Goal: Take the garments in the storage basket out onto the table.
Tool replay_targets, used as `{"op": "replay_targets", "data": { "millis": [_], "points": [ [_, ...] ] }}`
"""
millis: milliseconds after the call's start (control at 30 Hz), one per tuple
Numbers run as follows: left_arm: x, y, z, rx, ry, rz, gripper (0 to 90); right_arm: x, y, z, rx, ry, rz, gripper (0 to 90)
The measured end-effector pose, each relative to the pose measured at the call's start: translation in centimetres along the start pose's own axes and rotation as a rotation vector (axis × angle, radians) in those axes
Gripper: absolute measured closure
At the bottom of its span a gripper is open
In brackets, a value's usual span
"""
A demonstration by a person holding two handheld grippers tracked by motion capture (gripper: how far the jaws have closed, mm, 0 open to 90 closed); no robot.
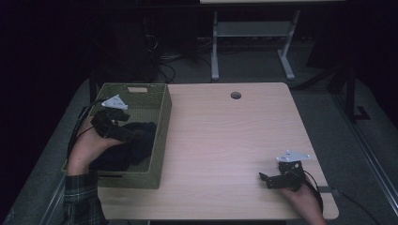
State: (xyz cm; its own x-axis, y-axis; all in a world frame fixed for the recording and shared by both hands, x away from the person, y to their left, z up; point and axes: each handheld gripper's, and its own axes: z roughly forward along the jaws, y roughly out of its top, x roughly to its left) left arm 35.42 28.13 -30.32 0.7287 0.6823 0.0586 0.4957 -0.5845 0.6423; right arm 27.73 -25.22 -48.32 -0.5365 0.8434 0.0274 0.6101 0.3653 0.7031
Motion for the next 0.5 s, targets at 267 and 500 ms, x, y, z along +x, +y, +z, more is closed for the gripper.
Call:
{"op": "replay_targets", "data": {
  "millis": [267, 500],
  "points": [
    [1.3, -1.2, 0.0, 0.025, 0.029, -0.03, 14.3, 0.0, 0.0, 0.0, 0.0, 0.0, 0.0, 1.4],
    [2.4, -2.3, 0.2, 0.05, 0.047, -0.061, 14.2, 0.0, 0.0, 0.0, 0.0, 0.0, -0.001, 1.4]
  ]
}}
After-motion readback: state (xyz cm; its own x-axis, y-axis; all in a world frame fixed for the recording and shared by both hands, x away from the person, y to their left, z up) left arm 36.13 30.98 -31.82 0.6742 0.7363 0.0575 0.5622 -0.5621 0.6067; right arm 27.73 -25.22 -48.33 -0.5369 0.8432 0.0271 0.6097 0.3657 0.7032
